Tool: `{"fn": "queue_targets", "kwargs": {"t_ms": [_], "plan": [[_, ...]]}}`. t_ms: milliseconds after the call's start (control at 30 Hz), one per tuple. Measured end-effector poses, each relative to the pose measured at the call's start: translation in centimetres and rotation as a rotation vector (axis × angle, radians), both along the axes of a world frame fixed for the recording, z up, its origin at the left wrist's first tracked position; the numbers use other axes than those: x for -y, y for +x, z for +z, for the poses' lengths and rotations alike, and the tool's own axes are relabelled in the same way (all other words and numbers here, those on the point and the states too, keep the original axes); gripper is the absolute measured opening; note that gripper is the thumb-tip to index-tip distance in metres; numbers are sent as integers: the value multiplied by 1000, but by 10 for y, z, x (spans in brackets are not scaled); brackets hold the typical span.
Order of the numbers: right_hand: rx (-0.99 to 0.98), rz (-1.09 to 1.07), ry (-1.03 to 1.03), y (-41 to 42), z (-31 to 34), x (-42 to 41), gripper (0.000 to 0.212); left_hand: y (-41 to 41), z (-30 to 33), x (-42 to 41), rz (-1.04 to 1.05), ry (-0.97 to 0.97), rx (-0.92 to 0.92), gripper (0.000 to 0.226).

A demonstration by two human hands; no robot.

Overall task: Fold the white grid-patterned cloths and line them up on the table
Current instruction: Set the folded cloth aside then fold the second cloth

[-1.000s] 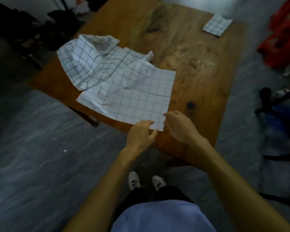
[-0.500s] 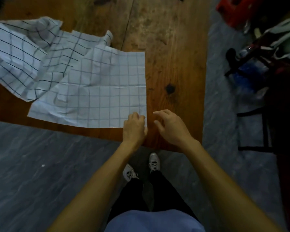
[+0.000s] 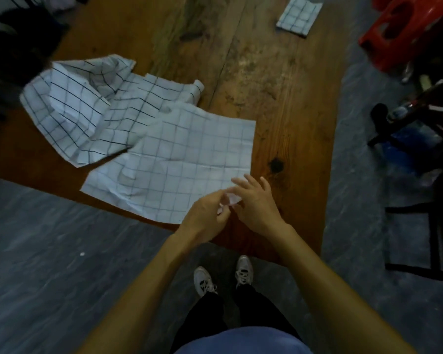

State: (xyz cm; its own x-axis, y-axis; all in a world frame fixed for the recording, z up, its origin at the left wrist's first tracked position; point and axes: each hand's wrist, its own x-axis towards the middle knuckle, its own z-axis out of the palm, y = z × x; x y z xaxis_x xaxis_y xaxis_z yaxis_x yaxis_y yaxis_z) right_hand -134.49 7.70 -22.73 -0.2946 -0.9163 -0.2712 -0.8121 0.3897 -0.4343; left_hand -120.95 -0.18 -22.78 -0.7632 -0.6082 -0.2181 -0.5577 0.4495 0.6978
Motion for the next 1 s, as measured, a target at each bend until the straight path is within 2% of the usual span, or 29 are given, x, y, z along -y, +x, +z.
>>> {"fn": "queue_targets", "kwargs": {"t_ms": [33, 100, 233, 400, 500, 567, 700, 900, 1000], "plan": [[-7, -15, -15, -2, 3, 6, 28, 3, 7, 3, 29, 29, -21, 6], [-5, -69, -47, -4, 15, 17, 19, 9, 23, 8, 84, 39, -65, 10], [-32, -65, -152, 0, 45, 35, 15, 9, 62, 19, -42, -91, -113, 46], [105, 6, -220, -12, 92, 46, 13, -3, 99, 44, 30, -247, -87, 21], [211, 24, -144, -28, 110, 44, 29, -6, 120, 52, 43, -288, -161, 13], [146, 29, -90, -37, 118, 43, 29, -7, 135, 58, 56, -316, -222, 12], [19, -93, -77, -55, 129, 43, 5, -2, 164, 80, 95, -404, -311, 11], [27, -222, -221, -68, 156, 47, 10, 13, 187, 116, 113, -497, -278, 12], [-32, -277, -318, -67, 167, 51, 12, 14, 196, 127, 124, -537, -283, 11]]}}
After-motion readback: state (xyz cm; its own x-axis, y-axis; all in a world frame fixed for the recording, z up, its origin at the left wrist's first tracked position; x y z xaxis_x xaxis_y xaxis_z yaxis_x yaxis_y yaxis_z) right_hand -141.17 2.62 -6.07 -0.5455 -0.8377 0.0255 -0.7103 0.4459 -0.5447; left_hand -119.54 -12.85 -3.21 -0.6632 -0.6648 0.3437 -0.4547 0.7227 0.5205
